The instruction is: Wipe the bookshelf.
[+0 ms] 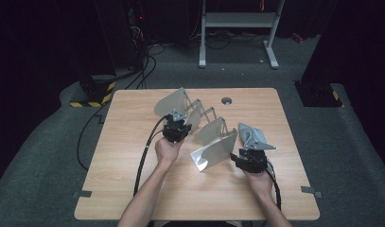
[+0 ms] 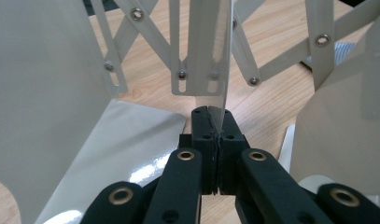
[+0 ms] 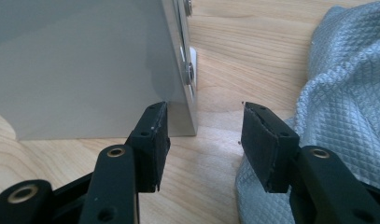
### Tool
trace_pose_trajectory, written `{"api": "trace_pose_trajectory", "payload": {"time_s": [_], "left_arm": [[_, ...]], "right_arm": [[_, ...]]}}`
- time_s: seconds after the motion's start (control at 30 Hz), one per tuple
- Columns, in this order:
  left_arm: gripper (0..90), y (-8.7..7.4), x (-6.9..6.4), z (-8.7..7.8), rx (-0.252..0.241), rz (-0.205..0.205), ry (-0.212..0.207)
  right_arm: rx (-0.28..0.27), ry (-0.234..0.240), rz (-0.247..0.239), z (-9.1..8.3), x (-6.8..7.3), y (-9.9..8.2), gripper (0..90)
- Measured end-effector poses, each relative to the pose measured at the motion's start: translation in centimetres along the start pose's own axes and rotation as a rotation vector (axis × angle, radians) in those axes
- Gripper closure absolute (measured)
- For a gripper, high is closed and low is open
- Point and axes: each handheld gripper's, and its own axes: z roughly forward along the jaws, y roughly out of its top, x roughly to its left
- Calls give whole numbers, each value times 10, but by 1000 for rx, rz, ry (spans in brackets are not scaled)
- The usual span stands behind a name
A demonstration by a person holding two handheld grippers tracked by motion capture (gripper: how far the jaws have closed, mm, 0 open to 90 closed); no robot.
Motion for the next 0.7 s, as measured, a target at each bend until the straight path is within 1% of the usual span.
{"api": "trace_pose_trajectory", "payload": {"time_s": [0.1, 0.17, 0.23, 0.3, 0.47, 0.5, 0.57, 0.63, 0.7], "left_arm": [[886, -2, 0, -2, 2, -11, 1], [886, -2, 1, -3, 7, -14, 2], [886, -2, -1, -6, 22, -9, 8], [886, -2, -1, -7, 22, -11, 9], [880, -5, 0, -7, 15, -28, 8], [879, -5, 0, -7, 14, -28, 10], [870, -6, 2, -7, 12, -31, 6], [867, -6, 3, -7, 8, -31, 5], [859, -9, 6, -9, -3, -42, -3]], "right_arm": [[-4, -6, 9, 0, -2, 0, 517], [-3, -5, 10, 0, -3, 0, 516], [-4, -6, 10, 0, -3, 0, 516], [-4, -8, 9, 0, -4, 0, 516], [-6, -19, 20, 1, -6, 0, 521], [2, -22, 24, 2, -6, 1, 520], [15, -36, 16, 3, -6, 4, 521], [14, -37, 14, 4, -6, 5, 521], [14, -29, 20, 4, -4, 4, 514]]}}
